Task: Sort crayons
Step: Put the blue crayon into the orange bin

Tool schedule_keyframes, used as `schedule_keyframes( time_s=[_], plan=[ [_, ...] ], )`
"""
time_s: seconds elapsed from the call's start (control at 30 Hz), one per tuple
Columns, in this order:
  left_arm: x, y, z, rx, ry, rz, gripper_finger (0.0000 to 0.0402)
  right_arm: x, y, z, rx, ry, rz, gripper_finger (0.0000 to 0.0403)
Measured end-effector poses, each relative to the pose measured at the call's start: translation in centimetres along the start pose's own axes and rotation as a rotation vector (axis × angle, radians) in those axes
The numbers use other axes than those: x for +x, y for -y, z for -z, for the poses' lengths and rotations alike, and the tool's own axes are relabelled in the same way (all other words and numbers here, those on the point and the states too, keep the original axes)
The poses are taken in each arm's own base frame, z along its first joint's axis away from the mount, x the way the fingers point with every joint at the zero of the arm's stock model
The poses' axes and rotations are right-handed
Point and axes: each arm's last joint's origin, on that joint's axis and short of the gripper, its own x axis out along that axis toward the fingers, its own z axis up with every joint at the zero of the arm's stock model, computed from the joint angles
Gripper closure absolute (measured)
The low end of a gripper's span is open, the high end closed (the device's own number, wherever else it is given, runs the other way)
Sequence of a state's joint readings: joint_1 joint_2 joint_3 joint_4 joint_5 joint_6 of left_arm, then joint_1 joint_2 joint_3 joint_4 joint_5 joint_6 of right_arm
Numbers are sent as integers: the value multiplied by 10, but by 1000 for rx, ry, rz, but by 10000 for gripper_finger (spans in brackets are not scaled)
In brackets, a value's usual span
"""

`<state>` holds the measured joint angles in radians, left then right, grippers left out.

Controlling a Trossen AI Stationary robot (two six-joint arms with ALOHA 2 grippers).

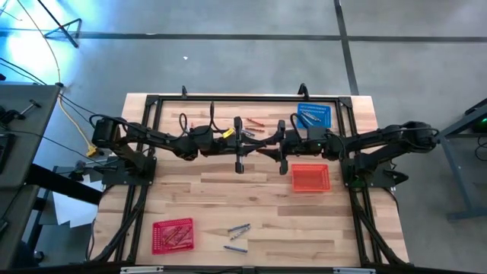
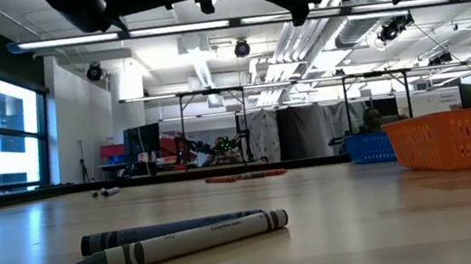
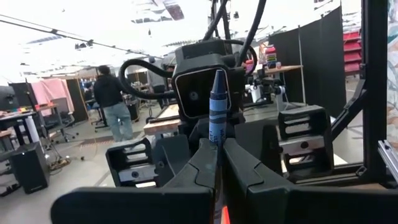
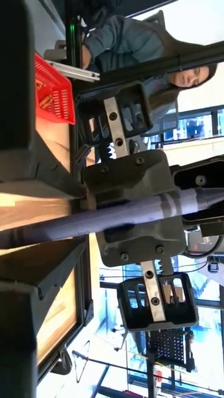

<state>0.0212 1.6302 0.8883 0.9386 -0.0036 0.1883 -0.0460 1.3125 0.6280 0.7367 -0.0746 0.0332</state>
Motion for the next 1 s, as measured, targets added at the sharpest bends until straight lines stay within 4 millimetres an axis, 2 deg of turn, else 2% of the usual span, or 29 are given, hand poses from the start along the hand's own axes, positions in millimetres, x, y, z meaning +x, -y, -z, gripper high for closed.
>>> schedule_keyframes(
  time_s=[0.23,0.5,0.77,1.0],
  plan=[
    [0,0,1,-5,-5,4,401,0,0,0,10,-6,3,391],
    [0,0,1,-87,-9,-6,384,0,0,1,33,-10,3,397],
    [0,-1,2,3,-19,-24,316,-3,5,-1,38,-25,53,399],
    [-1,-4,5,80,-88,-167,259,-25,27,-8,92,-135,253,400]
  ],
)
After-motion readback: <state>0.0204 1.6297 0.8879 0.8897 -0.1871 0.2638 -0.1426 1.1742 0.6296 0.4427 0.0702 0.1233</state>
